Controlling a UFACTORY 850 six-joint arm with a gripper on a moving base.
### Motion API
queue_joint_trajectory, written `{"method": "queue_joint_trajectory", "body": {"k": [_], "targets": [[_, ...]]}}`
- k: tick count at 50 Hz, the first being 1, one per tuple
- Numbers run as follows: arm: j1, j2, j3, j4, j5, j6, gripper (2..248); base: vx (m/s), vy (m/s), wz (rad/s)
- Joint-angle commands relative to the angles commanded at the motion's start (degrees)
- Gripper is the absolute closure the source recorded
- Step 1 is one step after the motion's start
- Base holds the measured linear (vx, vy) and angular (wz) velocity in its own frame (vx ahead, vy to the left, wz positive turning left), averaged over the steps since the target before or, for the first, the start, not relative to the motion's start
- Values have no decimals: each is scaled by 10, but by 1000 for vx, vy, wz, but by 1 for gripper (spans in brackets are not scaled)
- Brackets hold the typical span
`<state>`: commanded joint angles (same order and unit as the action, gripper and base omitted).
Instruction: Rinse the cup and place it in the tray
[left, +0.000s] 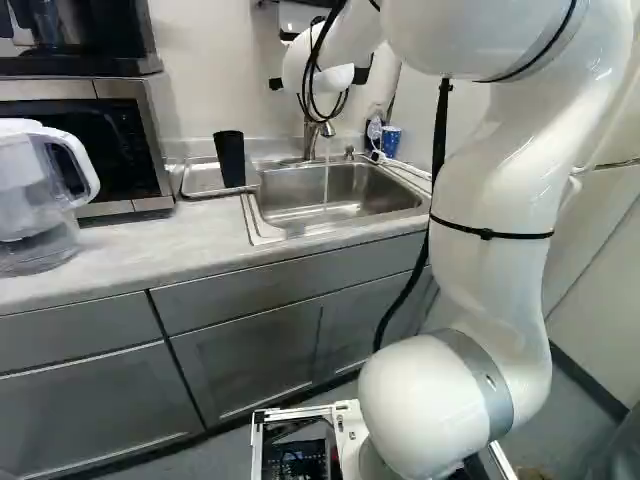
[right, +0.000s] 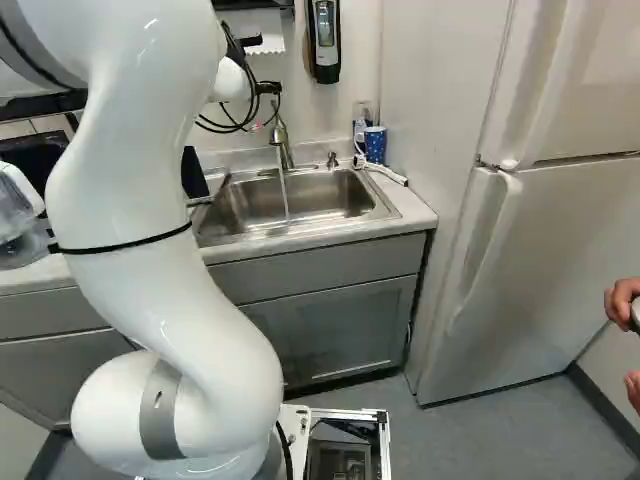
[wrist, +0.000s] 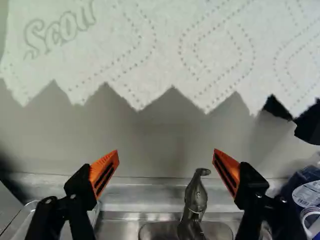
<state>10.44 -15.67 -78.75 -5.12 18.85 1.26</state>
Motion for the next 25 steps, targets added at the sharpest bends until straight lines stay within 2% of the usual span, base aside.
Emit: {"method": "queue_joint_trajectory", "body": {"k": [25], "targets": [[0, 0, 0, 0, -27, 0, 3, 0, 0, 0]]}}
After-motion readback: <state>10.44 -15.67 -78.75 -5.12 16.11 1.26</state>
